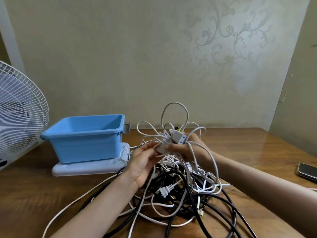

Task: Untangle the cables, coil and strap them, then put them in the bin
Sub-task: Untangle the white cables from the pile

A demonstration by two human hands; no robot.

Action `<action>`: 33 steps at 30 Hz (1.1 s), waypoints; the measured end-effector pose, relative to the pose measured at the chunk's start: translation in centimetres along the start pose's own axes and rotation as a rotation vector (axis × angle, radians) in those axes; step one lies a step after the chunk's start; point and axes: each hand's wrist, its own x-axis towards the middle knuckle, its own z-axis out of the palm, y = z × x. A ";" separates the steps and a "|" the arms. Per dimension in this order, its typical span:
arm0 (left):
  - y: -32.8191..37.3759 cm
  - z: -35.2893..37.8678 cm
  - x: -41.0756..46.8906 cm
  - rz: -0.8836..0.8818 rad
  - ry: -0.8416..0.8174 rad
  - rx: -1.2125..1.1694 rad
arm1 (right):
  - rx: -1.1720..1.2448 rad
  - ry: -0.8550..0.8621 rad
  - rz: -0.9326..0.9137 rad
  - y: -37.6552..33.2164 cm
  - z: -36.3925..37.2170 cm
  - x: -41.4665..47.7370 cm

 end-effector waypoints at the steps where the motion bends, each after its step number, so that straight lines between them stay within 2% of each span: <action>1: 0.2 -0.3 0.0 0.027 -0.002 -0.019 | 0.029 -0.009 -0.037 -0.1 -0.2 -0.6; 5: 0.1 -1.5 0.1 0.039 -0.092 -0.081 | 0.142 -0.053 -0.084 -0.9 -0.4 -1.7; 8: -0.1 -2.0 0.4 0.017 -0.158 -0.143 | 0.107 -0.113 -0.094 -1.3 -0.2 -1.8; 13: -0.2 -2.7 0.9 -0.087 -0.234 -0.199 | 0.083 -0.120 -0.145 -1.1 0.0 -2.4; 20: 1.3 -1.9 0.9 -0.265 -0.355 -0.282 | 0.174 -0.075 -0.177 -0.4 -0.9 -2.3; 25: 1.2 -1.4 0.2 -0.164 -0.245 -0.016 | 0.270 -0.077 -0.101 -0.6 -1.4 -1.7; 28: 1.0 -1.6 -0.4 -0.200 -0.247 0.056 | 0.325 -0.130 -0.091 -0.9 -1.7 -1.6; 30: 1.0 -1.4 -0.6 -0.181 -0.252 0.082 | 0.261 -0.125 -0.094 -1.2 -1.5 -1.7; 33: 1.0 -1.0 -0.9 -0.019 -0.180 0.177 | 0.146 -0.028 -0.132 -1.8 -1.7 -1.8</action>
